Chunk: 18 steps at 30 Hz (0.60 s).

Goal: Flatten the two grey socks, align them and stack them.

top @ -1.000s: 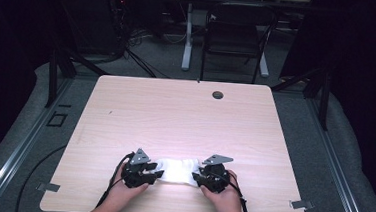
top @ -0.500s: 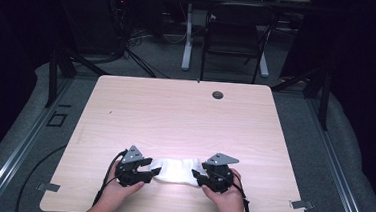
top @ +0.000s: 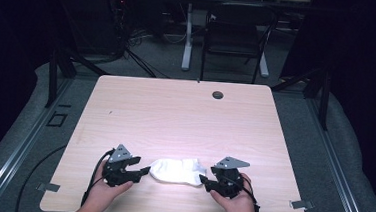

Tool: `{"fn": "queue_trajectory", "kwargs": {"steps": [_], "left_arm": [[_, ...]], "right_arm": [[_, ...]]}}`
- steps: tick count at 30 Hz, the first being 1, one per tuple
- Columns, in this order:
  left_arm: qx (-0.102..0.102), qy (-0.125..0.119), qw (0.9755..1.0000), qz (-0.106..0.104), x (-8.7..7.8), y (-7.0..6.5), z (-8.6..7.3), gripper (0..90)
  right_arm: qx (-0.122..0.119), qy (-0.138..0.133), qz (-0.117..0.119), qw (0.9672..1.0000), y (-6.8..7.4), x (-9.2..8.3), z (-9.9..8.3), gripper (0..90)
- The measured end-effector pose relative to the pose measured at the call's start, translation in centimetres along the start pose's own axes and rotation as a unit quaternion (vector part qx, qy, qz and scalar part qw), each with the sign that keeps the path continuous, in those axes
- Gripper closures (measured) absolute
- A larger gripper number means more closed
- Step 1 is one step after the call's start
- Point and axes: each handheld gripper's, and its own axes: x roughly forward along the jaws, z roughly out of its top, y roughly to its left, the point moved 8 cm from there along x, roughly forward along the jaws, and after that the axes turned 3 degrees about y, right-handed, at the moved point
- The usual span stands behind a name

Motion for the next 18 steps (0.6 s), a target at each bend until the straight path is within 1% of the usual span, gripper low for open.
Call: {"fn": "queue_trajectory", "kwargs": {"steps": [3, 5, 6, 7, 8, 11, 12, 13, 15, 17, 18], "left_arm": [[-0.002, -0.004, 1.0, 0.003, -0.4, 0.4, -0.3, 43.7], [-0.007, -0.009, 0.9999, 0.002, -0.3, 0.7, -0.5, 43.6], [-0.008, -0.008, 0.9999, 0.002, -0.3, 0.8, -0.7, 43.6], [-0.009, -0.008, 0.9999, 0.003, -0.2, 1.0, -0.9, 43.5], [-0.01, -0.005, 0.9999, 0.003, -0.1, 1.1, -1.1, 43.5], [-0.012, -0.002, 0.9999, 0.004, 0.2, 1.4, -1.5, 43.6], [-0.011, 0.0, 0.9999, 0.006, 0.3, 1.6, -1.6, 43.5], [-0.014, -0.002, 0.9999, 0.004, 0.4, 1.6, -1.6, 43.6], [-0.012, 0.002, 0.9999, 0.006, 0.6, 1.7, -1.8, 43.5], [-0.009, 0.002, 0.9999, 0.013, 0.7, 1.8, -1.9, 43.3], [-0.009, 0.001, 0.9999, 0.009, 0.8, 1.8, -1.8, 43.1]], "right_arm": [[0.012, -0.006, -0.002, 0.9999, -0.4, -0.3, -0.4, 47.0], [0.014, -0.008, -0.005, 0.9999, -0.8, -0.4, -0.6, 47.0], [0.02, -0.014, -0.005, 0.9997, -0.9, -0.4, -0.7, 47.0], [0.019, -0.012, -0.006, 0.9997, -1.1, -0.4, -0.9, 47.0], [0.02, -0.017, -0.008, 0.9996, -1.2, -0.3, -0.9, 47.0], [0.005, -0.015, -0.019, 0.9997, -1.6, 0.0, -1.3, 47.5], [0.004, -0.016, -0.02, 0.9997, -1.7, 0.0, -1.4, 47.5], [0.008, -0.022, -0.018, 0.9996, -1.7, 0.1, -1.4, 47.7], [0.008, -0.022, -0.019, 0.9995, -1.9, 0.1, -1.6, 47.9], [0.007, -0.024, -0.021, 0.9995, -1.9, 0.1, -1.7, 48.3], [0.003, -0.024, -0.021, 0.9995, -1.9, 0.2, -1.8, 48.5]]}}
